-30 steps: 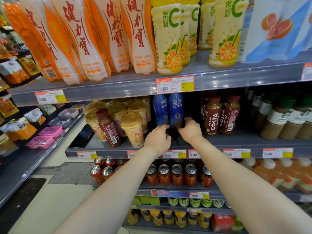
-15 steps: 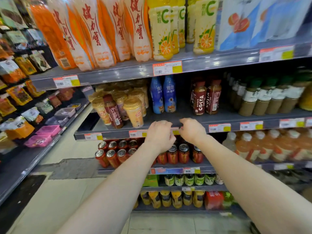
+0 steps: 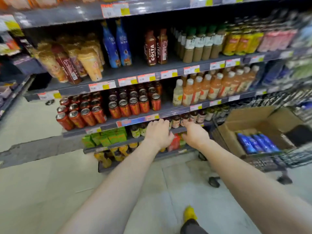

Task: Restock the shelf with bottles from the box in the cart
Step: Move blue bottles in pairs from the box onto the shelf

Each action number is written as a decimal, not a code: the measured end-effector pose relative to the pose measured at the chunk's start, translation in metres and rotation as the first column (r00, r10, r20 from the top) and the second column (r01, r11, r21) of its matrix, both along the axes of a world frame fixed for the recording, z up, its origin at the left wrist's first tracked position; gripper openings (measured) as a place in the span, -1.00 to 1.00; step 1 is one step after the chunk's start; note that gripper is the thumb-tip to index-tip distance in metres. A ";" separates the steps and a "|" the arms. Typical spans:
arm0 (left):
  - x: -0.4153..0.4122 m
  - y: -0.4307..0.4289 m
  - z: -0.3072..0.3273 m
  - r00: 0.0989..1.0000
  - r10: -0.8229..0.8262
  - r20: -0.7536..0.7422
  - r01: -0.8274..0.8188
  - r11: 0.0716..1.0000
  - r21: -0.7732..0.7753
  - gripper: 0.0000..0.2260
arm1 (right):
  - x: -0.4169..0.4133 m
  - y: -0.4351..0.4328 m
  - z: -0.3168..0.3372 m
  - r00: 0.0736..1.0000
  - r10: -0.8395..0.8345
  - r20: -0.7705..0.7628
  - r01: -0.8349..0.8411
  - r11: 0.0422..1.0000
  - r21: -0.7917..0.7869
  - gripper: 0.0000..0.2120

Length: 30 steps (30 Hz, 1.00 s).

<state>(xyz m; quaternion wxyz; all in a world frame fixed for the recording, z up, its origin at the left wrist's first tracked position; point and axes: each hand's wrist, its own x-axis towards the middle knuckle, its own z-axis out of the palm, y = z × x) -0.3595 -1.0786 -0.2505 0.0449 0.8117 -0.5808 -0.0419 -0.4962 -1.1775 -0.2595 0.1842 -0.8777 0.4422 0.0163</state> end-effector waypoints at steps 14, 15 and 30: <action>-0.262 -0.151 -0.040 0.981 -0.162 -0.110 0.175 0.977 0.123 -0.57 | -0.302 -0.097 -0.026 0.961 -0.272 -0.043 0.274 0.959 0.067 -0.57; -0.283 -0.165 -0.043 0.980 -0.172 -0.103 0.185 0.973 0.138 -0.58 | -0.325 -0.109 -0.028 0.952 -0.297 -0.069 0.302 0.951 0.072 -0.61; -0.410 -0.317 -0.071 0.984 -0.176 0.022 0.161 0.938 0.308 -0.64 | -0.462 -0.255 -0.036 0.951 -0.304 -0.060 0.307 0.950 0.063 -0.63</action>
